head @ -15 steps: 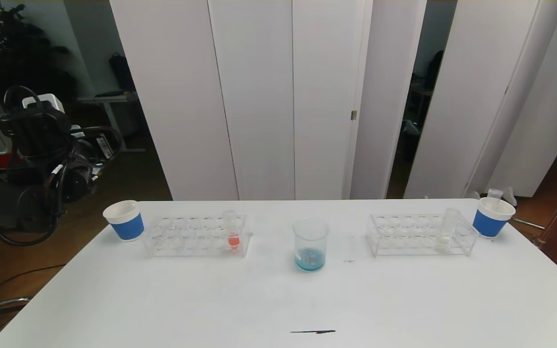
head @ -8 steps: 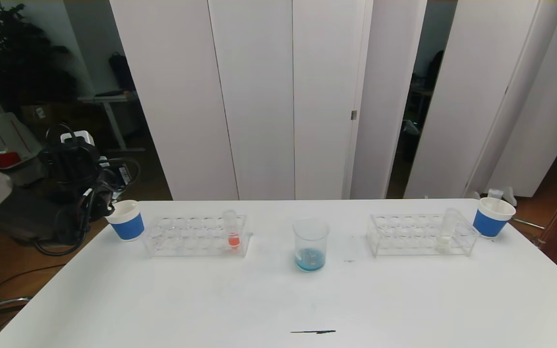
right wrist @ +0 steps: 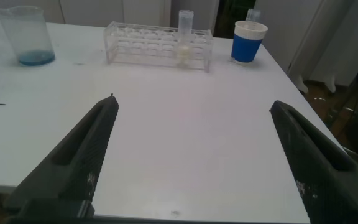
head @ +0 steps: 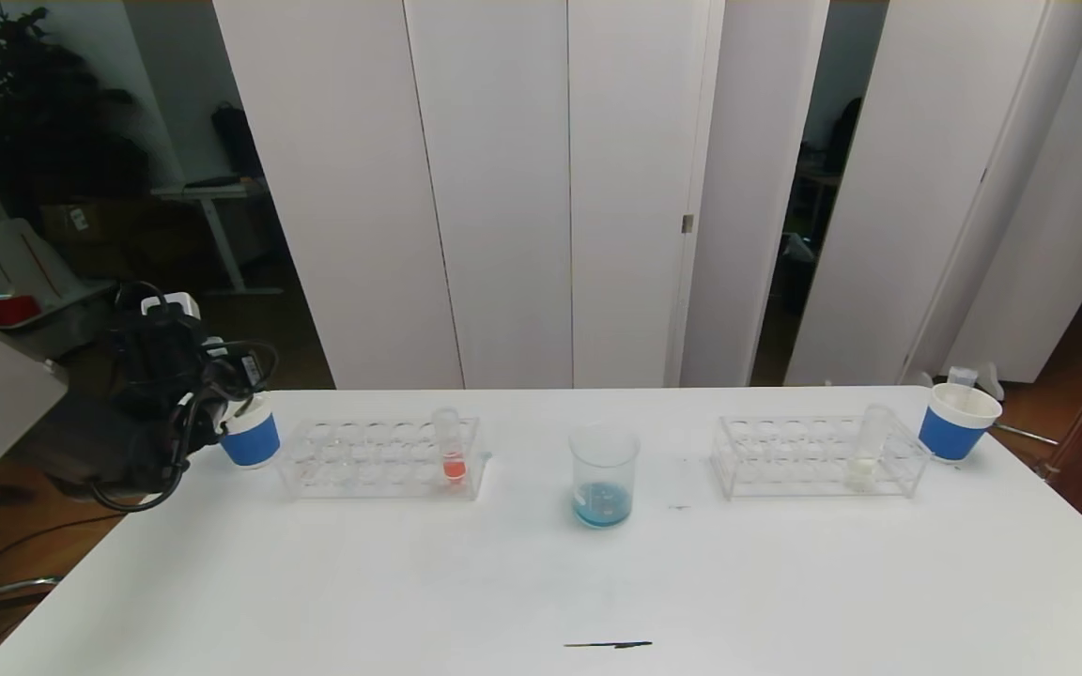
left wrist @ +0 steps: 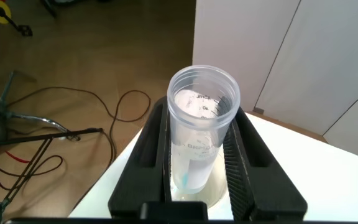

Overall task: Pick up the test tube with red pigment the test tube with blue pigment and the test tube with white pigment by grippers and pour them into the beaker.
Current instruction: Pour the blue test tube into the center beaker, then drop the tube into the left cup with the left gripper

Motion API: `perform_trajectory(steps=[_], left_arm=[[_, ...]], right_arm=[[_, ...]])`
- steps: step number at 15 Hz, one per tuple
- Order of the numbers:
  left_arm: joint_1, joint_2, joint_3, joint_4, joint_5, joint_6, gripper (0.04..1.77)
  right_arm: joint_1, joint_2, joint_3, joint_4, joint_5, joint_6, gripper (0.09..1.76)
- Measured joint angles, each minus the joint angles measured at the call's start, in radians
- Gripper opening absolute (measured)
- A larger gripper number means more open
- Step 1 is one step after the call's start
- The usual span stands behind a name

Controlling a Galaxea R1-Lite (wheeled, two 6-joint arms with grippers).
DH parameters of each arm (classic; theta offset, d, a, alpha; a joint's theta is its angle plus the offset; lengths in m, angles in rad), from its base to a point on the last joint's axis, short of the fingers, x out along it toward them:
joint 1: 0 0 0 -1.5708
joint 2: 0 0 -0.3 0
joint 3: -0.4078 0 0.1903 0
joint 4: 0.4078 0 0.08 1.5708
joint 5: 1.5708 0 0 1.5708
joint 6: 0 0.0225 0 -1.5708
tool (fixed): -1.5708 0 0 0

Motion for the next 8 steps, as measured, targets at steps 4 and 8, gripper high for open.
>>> perform_trajectory(steps=[4,8], left_arm=[[0.006,0.025,-0.003,0.006,-0.063,0.001,0.57],[0.018,0.035,-0.004,0.011,-0.066,0.001,0.57]], right_arm=[[0.000,0.000,0.000,0.000,0.000,0.000,1.75],[0.000,0.000,0.000,0.000,0.000,-0.001,1.75]])
